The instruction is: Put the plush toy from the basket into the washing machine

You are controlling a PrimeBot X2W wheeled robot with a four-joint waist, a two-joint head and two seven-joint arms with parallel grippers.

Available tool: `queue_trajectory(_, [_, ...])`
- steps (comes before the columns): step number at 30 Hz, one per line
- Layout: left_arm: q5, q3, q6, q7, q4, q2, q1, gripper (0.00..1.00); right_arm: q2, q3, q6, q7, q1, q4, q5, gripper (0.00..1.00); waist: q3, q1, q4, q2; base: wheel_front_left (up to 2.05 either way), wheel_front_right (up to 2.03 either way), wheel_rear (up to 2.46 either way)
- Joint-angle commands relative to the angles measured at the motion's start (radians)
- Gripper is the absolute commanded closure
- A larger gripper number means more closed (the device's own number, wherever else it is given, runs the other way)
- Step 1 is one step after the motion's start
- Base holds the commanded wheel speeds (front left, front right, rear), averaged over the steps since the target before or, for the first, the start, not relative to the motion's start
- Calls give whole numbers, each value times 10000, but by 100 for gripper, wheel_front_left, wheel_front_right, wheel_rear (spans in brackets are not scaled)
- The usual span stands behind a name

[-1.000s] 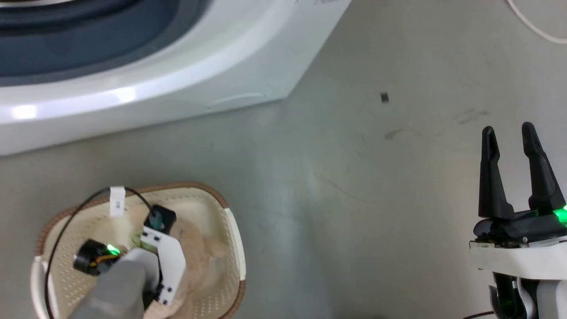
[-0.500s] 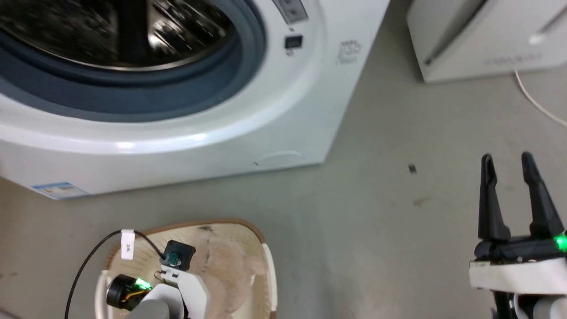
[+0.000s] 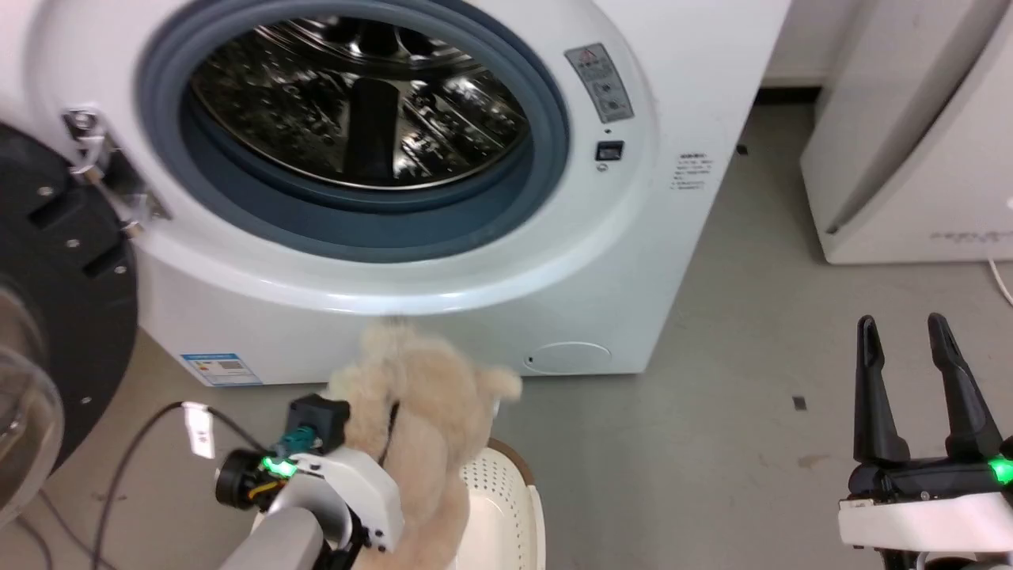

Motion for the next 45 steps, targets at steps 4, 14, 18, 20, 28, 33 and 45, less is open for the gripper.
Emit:
queue_trajectory(4, [381, 858, 366, -125, -2270, 301, 768, 100, -2, 67, -7, -44, 270, -36, -120, 0, -142, 1, 140, 0, 0, 0, 0])
queue_trajectory(14, [1015, 3057, 490, -127, -6234, 423, 1134, 100, -2, 186, -7, -44, 73, -309, -303, 0, 715, 1, -251, 0, 0, 0, 0])
queue_trajectory(18, [1056, 3859, 319, -127, -6747, 459, 502, 100, -2, 173, -7, -44, -212, -428, -251, 0, 1450, 1, -565, 0, 0, 0, 0])
queue_trajectory(20, [1090, 4100, 231, -127, -6776, 570, 32, 100, -2, 173, -7, -44, -365, -486, -206, 0, 1846, 1, -741, 0, 0, 0, 0])
queue_trajectory(28, [1019, 4588, -75, 241, -6211, 1412, -2756, 100, -2, 151, -7, -44, -1022, -719, 126, 0, 3728, 1, -1562, 0, 0, 0, 0])
queue_trajectory(33, [1090, 4672, -241, 961, -5448, 2171, -4951, 100, -2, 190, -7, -44, -1446, -809, 368, 0, 4842, 1, -2068, 0, 0, 0, 0])
queue_trajectory(45, [1770, 4024, -493, 1631, -2362, 3158, -9367, 100, -2, 482, -7, -44, -1989, -793, 831, 0, 6560, 1, -2792, 0, 0, 0, 0])
